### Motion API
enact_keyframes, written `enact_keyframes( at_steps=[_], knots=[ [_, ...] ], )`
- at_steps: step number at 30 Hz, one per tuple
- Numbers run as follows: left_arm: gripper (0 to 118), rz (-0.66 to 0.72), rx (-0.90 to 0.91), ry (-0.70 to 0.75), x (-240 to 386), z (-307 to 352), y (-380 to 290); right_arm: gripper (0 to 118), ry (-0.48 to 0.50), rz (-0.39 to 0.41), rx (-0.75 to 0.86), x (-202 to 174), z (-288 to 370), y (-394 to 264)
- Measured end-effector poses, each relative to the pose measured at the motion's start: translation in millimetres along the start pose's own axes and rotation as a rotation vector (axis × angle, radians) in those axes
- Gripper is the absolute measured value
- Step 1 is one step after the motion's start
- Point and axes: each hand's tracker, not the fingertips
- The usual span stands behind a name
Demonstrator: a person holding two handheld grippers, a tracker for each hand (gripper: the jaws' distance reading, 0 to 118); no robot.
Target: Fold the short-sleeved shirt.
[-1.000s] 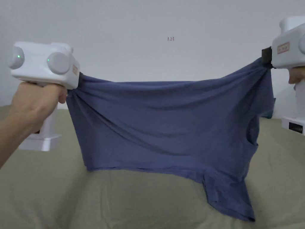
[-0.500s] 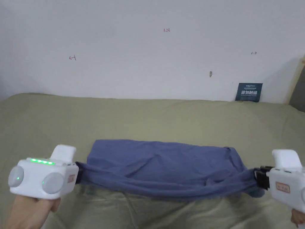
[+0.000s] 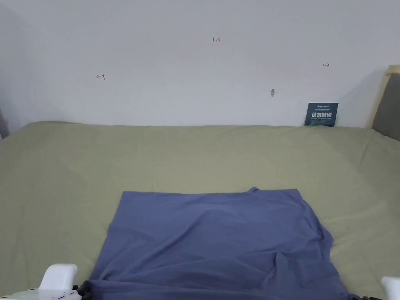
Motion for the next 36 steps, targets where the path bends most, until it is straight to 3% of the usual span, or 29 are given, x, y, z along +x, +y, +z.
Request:
enact_keyframes(
  at_steps=[4, 5, 6, 7, 8, 9, 13, 15, 19, 20, 21, 26, 32, 33, 34, 35, 36],
  knots=[
    [3, 0.003, -0.014, 0.001, 2.4, -6.3, -7.3, 5, -0.003, -0.005, -0.007, -3.8, -5.7, -2.5],
    [13, 0.014, -0.016, -0.003, 1.9, -6.5, -6.7, 16, -0.003, -0.004, -0.006, -5.3, -5.8, -1.7],
    [44, 0.026, -0.014, -0.008, 0.9, -6.1, -5.9, 43, -0.019, 0.010, 0.005, -7.4, -4.1, -0.4],
    [88, 0.033, 0.003, 0.004, 3.0, -0.5, -6.8, 78, -0.046, 0.027, 0.042, -9.1, -0.3, 1.8],
    [118, 0.031, 0.028, 0.005, 2.6, 2.4, -6.5, 105, -0.042, 0.025, 0.057, -10.0, 3.2, 2.1],
    [113, 0.029, 0.039, 0.004, 3.0, 6.4, -5.1, 109, -0.035, 0.022, 0.095, -10.7, 8.9, 4.3],
    [113, 0.090, 0.181, 0.002, 11.3, 31.1, -8.8, 109, -0.066, 0.033, 0.215, -22.8, 30.8, 13.4],
    [111, 0.112, 0.204, 0.007, 10.3, 44.9, -1.5, 108, -0.074, 0.030, 0.214, -27.9, 33.8, 14.2],
    [87, 0.126, 0.256, 0.041, 14.7, 62.3, -10.6, 87, -0.086, -0.009, 0.258, -34.0, 45.2, -0.7],
    [26, 0.120, 0.258, 0.043, 15.1, 65.4, -12.3, 39, -0.112, -0.012, 0.267, -34.0, 47.2, -5.5],
    [0, 0.121, 0.270, 0.054, 14.0, 68.4, -14.7, 2, -0.139, -0.014, 0.271, -35.7, 48.8, -8.5],
    [0, 0.108, 0.254, 0.056, -2.4, 76.1, -10.4, 2, -0.109, -0.009, 0.265, -26.7, 58.8, -1.2],
    [0, 0.076, 0.061, 0.001, -0.4, 42.7, -25.9, 2, -0.103, -0.004, 0.179, -17.0, 46.2, -12.9],
    [6, 0.075, 0.024, -0.010, 0.0, 35.7, -26.4, 2, -0.098, 0.000, 0.163, -16.5, 44.6, -13.5],
    [36, 0.080, -0.020, -0.011, 0.9, 27.8, -27.2, 2, -0.098, -0.004, 0.152, -16.1, 43.0, -13.1],
    [97, 0.082, -0.056, -0.005, -1.7, 20.1, -28.8, 2, -0.096, -0.009, 0.146, -15.6, 42.2, -12.8],
    [118, 0.081, -0.102, -0.010, -1.8, 9.7, -30.7, 2, -0.089, -0.013, 0.142, -15.5, 40.1, -15.0]
  ],
)
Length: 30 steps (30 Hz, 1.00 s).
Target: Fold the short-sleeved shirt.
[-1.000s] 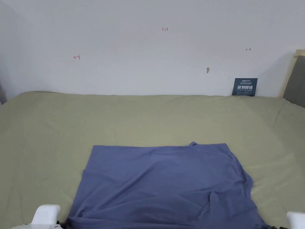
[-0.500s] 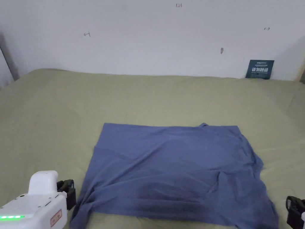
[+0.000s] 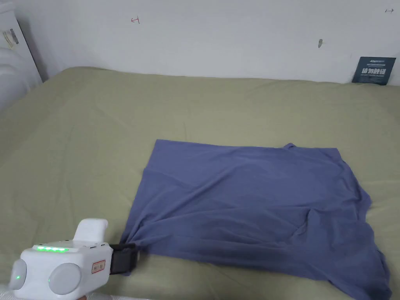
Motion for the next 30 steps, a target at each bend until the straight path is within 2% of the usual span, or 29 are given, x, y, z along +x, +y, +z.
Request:
enact_keyframes(
  at_steps=[4, 5, 6, 7, 8, 9, 13, 14, 15, 17, 18, 21, 22, 23, 24, 25, 26, 27, 28, 29, 30],
  knots=[
    [112, -0.021, -0.045, 0.014, -2.2, -20.1, 1.1, 2, 0.019, 0.025, -0.043, -2.8, -6.0, -1.1],
    [100, -0.024, -0.044, 0.014, -1.0, -21.4, 1.4, 2, 0.024, 0.032, -0.055, -3.3, -8.1, -1.7],
    [81, -0.036, -0.045, 0.027, 1.5, -22.3, 2.3, 2, 0.028, 0.042, -0.069, -3.7, -10.5, -2.4],
    [56, -0.053, -0.039, 0.054, 2.5, -25.2, -0.8, 2, 0.034, 0.060, -0.087, -3.8, -13.4, -3.0],
    [17, -0.056, -0.036, 0.057, 2.5, -25.7, 0.0, 2, 0.034, 0.075, -0.102, -5.1, -15.8, -4.6],
    [6, -0.052, -0.041, 0.051, 2.0, -26.9, 1.6, 2, 0.039, 0.080, -0.114, -5.0, -18.3, -5.8],
    [6, -0.068, -0.073, 0.040, 0.5, -30.6, 6.2, 2, 0.128, 0.071, -0.226, -1.2, -33.7, -7.8],
    [6, -0.065, -0.078, 0.035, 1.1, -30.3, 6.0, 7, 0.145, 0.069, -0.239, -1.0, -35.7, -7.6],
    [6, -0.066, -0.076, 0.035, 2.1, -26.8, 6.8, 29, 0.155, 0.074, -0.260, -0.9, -39.0, -7.3],
    [6, -0.067, -0.078, 0.032, 4.3, -23.9, 6.9, 99, 0.204, 0.094, -0.324, -2.7, -51.0, -10.2],
    [6, -0.067, -0.074, 0.030, 6.0, -23.2, 6.6, 109, 0.193, 0.100, -0.308, -1.7, -56.4, -11.6],
    [6, -0.059, -0.075, 0.034, 0.2, -26.0, 7.4, 109, 0.129, 0.126, -0.317, 0.6, -78.4, -18.3],
    [6, -0.052, -0.081, 0.028, 0.1, -26.2, 7.1, 108, 0.150, 0.114, -0.340, 4.5, -86.0, -19.1],
    [6, -0.051, -0.083, 0.031, -2.1, -28.9, 7.7, 101, 0.152, 0.103, -0.342, 7.9, -90.4, -20.5],
    [6, -0.049, -0.085, 0.032, -3.7, -29.5, 8.5, 81, 0.155, 0.096, -0.347, 10.2, -91.9, -22.4],
    [6, -0.047, -0.084, 0.034, -5.2, -29.2, 9.3, 48, 0.145, 0.102, -0.348, 13.3, -92.1, -24.1],
    [6, -0.047, -0.084, 0.036, -6.3, -29.0, 10.0, 18, 0.091, 0.123, -0.332, 15.1, -89.1, -24.7],
    [6, -0.046, -0.084, 0.039, -4.7, -27.6, 9.5, 12, 0.111, 0.106, -0.293, 20.2, -81.7, -24.2],
    [6, -0.041, -0.083, 0.038, -5.8, -26.4, 10.0, 11, 0.186, 0.027, -0.314, 24.0, -76.6, -22.8],
    [6, -0.039, -0.082, 0.035, -6.8, -25.6, 10.4, 9, 0.178, -0.002, -0.317, 25.5, -72.5, -21.7],
    [6, -0.040, -0.081, 0.033, -7.1, -25.3, 10.6, 9, 0.181, 0.012, -0.304, 25.7, -68.0, -21.3]
  ],
)
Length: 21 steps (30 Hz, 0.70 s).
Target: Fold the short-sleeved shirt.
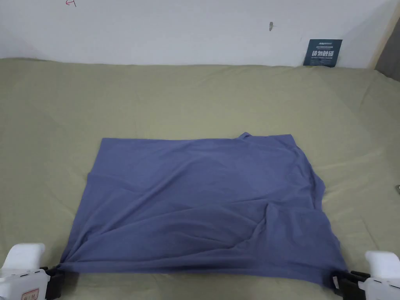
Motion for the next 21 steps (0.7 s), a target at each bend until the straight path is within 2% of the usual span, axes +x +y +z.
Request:
enact_keyframes(
  at_steps=[3, 11, 19, 21],
  knots=[
    [6, -0.010, 0.003, 0.002, -1.5, 0.4, 0.1, 9, -0.012, 0.049, 0.016, -6.3, 11.0, 0.8],
    [6, -0.040, 0.050, -0.027, 3.3, 30.0, 24.7, 9, -0.001, 0.067, 0.062, -12.5, 32.0, 36.3],
    [6, -0.104, 0.089, -0.045, 11.5, 28.4, 111.8, 9, -0.006, 0.134, 0.094, -19.4, 17.5, 130.8],
    [6, -0.106, 0.089, -0.046, 11.4, 19.3, 132.2, 9, -0.002, 0.129, 0.091, -17.4, 7.3, 153.0]
  ],
)
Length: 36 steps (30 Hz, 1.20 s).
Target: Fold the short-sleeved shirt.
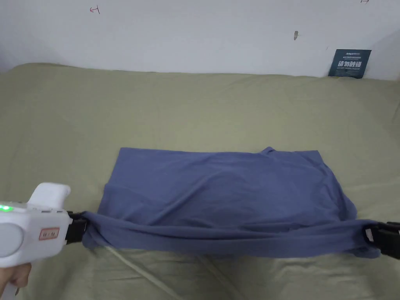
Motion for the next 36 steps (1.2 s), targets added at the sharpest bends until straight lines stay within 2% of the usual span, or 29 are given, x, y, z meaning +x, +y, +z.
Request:
enact_keyframes(
  at_steps=[6, 14, 15, 16, 17, 18, 19, 20, 25, 26, 27, 28, 29, 30, 32, 36],
  knots=[
    [6, 0.050, -0.063, -0.027, -9.0, -50.7, 47.1, 9, -0.004, -0.053, -0.070, 18.5, -58.2, 45.0],
    [6, 0.049, -0.126, -0.023, -3.7, -109.8, 73.4, 10, 0.000, -0.120, -0.186, 36.5, -129.2, 60.6],
    [6, 0.050, -0.126, -0.015, -3.8, -114.9, 75.3, 14, -0.001, -0.139, -0.192, 38.4, -134.6, 61.2],
    [10, 0.055, -0.126, -0.013, -5.2, -118.8, 76.8, 31, 0.009, -0.171, -0.203, 39.8, -137.5, 61.7],
    [46, 0.067, -0.127, -0.012, -5.5, -120.6, 77.2, 72, 0.000, -0.189, -0.201, 42.1, -138.1, 61.4],
    [93, 0.084, -0.114, -0.005, -6.1, -119.7, 76.2, 96, -0.006, -0.202, -0.191, 41.7, -136.1, 60.5],
    [118, 0.113, -0.074, 0.018, -8.0, -116.9, 72.2, 102, -0.017, -0.203, -0.174, 40.4, -131.2, 56.9],
    [118, 0.124, -0.056, 0.028, -10.2, -115.5, 68.6, 102, -0.005, -0.197, -0.133, 39.5, -123.0, 52.3],
    [113, 0.158, 0.012, 0.027, -9.2, -73.4, 38.1, 102, -0.031, -0.170, -0.074, 26.2, -81.8, 24.4],
    [111, 0.157, 0.041, 0.041, -6.7, -65.6, 30.7, 100, -0.074, -0.161, -0.042, 22.5, -73.9, 18.0],
    [105, 0.159, 0.080, 0.066, -3.2, -57.3, 21.3, 99, -0.079, -0.156, 0.011, 19.2, -64.3, 9.0],
    [87, 0.152, 0.090, 0.095, -1.8, -50.3, 14.4, 90, -0.088, -0.158, 0.053, 16.1, -55.8, 0.4],
    [33, 0.154, 0.082, 0.093, -0.2, -48.7, 9.2, 49, -0.114, -0.165, 0.058, 12.9, -51.1, -3.8],
    [0, 0.160, 0.062, 0.085, 0.5, -49.7, 2.9, 2, -0.108, -0.173, 0.060, 12.4, -48.8, -9.9],
    [0, 0.198, 0.025, 0.051, -4.9, -63.1, -7.1, 1, -0.133, -0.174, 0.079, 12.7, -44.4, -24.4],
    [1, 0.231, 0.010, 0.037, 2.1, -69.5, -12.5, 1, -0.114, -0.196, 0.051, 16.7, -44.0, -35.7]
  ],
)
